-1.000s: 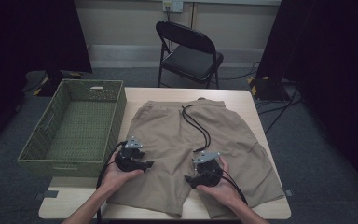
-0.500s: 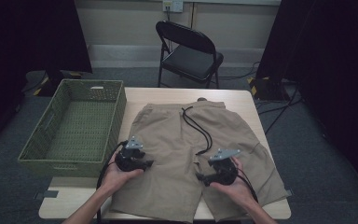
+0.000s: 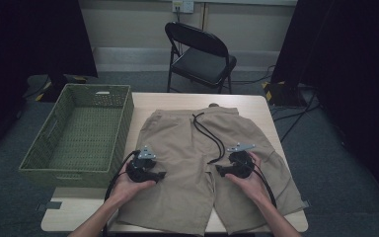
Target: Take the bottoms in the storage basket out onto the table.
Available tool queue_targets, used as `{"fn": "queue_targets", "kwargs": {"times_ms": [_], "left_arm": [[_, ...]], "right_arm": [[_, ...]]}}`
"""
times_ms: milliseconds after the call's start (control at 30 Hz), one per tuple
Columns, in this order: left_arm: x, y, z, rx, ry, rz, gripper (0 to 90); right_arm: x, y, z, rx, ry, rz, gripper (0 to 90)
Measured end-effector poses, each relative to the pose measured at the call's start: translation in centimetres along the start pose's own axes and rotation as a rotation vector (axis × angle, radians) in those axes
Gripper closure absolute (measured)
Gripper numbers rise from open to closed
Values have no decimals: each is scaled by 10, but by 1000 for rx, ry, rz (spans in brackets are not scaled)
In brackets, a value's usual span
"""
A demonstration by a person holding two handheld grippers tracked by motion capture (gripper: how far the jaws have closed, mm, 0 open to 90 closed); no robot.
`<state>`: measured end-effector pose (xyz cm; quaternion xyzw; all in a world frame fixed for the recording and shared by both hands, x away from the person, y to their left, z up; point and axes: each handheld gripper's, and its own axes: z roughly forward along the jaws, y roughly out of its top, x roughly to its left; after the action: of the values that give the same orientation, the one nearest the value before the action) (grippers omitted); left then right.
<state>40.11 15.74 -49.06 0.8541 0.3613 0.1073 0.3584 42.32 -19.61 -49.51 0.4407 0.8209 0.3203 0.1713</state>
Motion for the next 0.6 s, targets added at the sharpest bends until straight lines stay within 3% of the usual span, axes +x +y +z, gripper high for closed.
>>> {"fn": "queue_targets", "kwargs": {"times_ms": [300,600], "left_arm": [[-11,10,10,14,12,35,362],[-25,17,16,27,-51,40,362]], "right_arm": [[-21,-6,-4,-12,-14,18,203],[-41,-12,-10,-8,-30,35,202]]}}
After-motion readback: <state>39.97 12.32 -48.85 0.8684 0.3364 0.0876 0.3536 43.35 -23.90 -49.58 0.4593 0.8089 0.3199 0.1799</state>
